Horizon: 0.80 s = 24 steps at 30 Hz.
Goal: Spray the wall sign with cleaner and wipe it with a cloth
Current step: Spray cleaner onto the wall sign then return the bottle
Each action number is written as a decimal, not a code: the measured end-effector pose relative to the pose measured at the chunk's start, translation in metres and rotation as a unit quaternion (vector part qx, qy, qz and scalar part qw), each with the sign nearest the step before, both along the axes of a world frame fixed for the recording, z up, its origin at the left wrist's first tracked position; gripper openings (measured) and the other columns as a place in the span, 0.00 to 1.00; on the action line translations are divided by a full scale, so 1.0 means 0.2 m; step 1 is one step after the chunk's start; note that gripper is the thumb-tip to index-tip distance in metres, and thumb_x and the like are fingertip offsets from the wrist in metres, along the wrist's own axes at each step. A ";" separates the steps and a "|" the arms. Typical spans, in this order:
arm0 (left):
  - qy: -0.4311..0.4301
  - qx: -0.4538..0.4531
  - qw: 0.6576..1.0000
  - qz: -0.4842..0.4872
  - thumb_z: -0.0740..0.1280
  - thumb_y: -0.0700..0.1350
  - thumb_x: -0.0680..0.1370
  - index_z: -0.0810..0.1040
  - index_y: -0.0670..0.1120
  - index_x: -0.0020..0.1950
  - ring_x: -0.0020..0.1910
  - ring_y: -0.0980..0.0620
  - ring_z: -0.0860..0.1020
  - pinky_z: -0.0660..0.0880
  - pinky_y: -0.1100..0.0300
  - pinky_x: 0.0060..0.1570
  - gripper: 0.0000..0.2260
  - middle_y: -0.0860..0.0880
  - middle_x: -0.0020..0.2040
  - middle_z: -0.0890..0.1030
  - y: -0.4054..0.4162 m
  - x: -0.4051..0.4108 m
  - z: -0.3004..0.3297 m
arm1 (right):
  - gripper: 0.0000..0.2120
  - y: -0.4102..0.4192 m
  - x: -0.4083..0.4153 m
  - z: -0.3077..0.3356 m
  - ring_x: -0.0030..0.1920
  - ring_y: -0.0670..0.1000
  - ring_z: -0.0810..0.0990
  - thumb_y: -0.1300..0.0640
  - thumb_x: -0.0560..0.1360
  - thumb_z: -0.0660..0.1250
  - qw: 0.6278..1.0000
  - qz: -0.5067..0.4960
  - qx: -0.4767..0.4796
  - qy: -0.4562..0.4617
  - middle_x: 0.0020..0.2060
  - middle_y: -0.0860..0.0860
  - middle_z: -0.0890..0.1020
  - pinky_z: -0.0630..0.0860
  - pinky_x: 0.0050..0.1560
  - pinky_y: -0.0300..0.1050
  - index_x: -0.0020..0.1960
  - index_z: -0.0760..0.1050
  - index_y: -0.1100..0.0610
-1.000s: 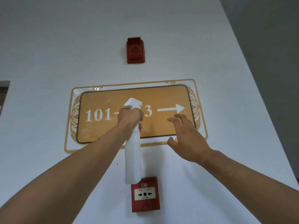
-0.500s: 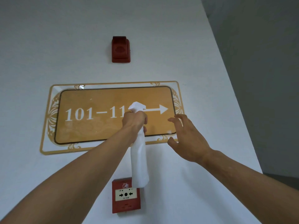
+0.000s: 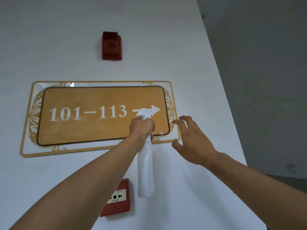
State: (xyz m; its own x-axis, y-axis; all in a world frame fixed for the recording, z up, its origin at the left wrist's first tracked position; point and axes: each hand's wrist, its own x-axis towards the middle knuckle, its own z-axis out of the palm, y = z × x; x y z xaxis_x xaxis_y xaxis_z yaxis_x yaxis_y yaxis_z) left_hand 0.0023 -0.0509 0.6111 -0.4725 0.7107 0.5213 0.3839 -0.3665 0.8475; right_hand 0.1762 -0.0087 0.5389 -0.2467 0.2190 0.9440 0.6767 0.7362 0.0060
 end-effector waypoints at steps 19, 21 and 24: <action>-0.021 0.014 1.000 -0.006 0.66 0.39 0.65 0.78 0.42 0.53 0.23 0.47 0.78 0.76 0.57 0.32 0.17 0.44 0.27 0.81 0.12 0.17 -0.15 | 0.29 0.04 0.12 -0.10 0.70 0.54 0.67 0.50 0.77 0.65 0.999 -0.032 -0.035 -0.006 0.74 0.51 0.60 0.76 0.58 0.49 0.75 0.61 0.50; -0.018 0.015 1.000 -0.015 0.66 0.39 0.64 0.79 0.42 0.51 0.24 0.47 0.78 0.77 0.58 0.33 0.16 0.45 0.26 0.80 0.13 0.21 -0.20 | 0.29 0.04 0.13 -0.12 0.69 0.54 0.67 0.49 0.77 0.66 0.998 -0.044 -0.041 -0.005 0.74 0.51 0.60 0.76 0.59 0.49 0.75 0.61 0.50; -0.014 0.019 0.999 -0.048 0.65 0.41 0.62 0.79 0.41 0.51 0.22 0.48 0.78 0.74 0.59 0.31 0.18 0.45 0.34 0.84 0.17 0.27 -0.31 | 0.29 0.05 0.17 -0.17 0.69 0.55 0.67 0.50 0.77 0.65 0.997 -0.056 -0.054 -0.009 0.74 0.51 0.61 0.76 0.60 0.51 0.75 0.61 0.51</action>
State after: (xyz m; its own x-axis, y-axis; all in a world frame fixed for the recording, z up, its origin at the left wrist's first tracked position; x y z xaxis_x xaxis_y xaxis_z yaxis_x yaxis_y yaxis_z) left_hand 0.0554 -0.0170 0.5492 -0.4185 0.7332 0.5359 0.3212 -0.4325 0.8425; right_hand 0.2105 0.0005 0.5040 -0.2321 0.3465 0.9089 0.7553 0.6530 -0.0561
